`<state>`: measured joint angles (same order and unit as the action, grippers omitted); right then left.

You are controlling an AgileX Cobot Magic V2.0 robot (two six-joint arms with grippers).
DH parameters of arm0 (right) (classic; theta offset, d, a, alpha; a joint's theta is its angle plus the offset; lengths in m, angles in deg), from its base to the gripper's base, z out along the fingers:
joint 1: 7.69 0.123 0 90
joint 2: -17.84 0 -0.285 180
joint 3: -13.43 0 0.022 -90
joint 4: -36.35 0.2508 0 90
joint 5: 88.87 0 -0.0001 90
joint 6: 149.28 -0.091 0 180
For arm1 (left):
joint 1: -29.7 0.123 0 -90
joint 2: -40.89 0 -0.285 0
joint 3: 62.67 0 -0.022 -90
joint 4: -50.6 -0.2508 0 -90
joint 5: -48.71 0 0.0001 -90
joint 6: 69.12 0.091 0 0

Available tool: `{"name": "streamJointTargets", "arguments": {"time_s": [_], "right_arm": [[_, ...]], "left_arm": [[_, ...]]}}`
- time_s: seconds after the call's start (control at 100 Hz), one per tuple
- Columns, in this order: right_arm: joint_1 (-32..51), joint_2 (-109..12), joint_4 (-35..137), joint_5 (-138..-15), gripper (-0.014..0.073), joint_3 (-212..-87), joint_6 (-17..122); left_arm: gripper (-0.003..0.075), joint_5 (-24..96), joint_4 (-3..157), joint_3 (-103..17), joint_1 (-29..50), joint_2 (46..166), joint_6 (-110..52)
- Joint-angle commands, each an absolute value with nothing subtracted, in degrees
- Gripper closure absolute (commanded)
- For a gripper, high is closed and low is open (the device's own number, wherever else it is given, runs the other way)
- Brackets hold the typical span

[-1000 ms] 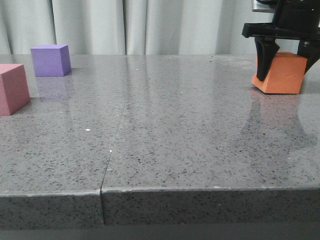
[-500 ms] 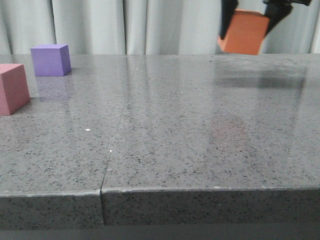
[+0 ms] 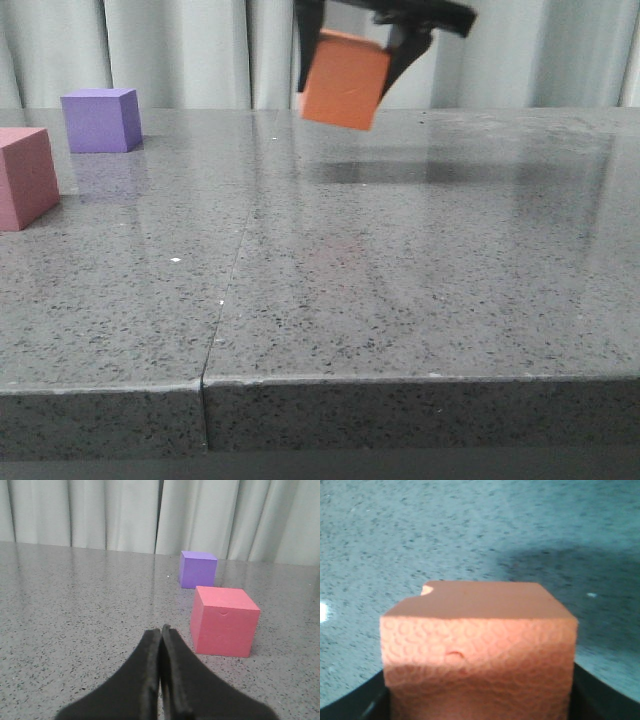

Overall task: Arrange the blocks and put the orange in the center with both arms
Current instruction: 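Lift the orange cube and carry it toward the table center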

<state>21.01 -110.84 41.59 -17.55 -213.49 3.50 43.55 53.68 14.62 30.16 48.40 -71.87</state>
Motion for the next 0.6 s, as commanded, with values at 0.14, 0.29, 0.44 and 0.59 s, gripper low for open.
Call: {"name": "streamJointTargets", "arguments": {"time_s": [0.14,0.29,0.44,0.59], "right_arm": [[21.43,-111.6,41.41,-12.5,0.0243,-217.76,2.76],[21.43,-113.34,41.32,-12.5,0.0243,-217.76,3.98],[21.43,-114.33,41.33,-12.5,0.0243,-217.76,3.98],[21.43,-114.33,41.75,-12.5,0.0218,-217.83,3.98]], "left_arm": [[0.0741,48.2,53.61,16.88,30.23,46.75,-72.08],[0.0741,48.2,53.61,16.88,30.23,46.75,-72.08],[0.0741,48.2,53.61,16.88,30.23,46.75,-72.08],[0.0741,48.2,53.61,16.88,30.23,46.75,-72.08]]}}
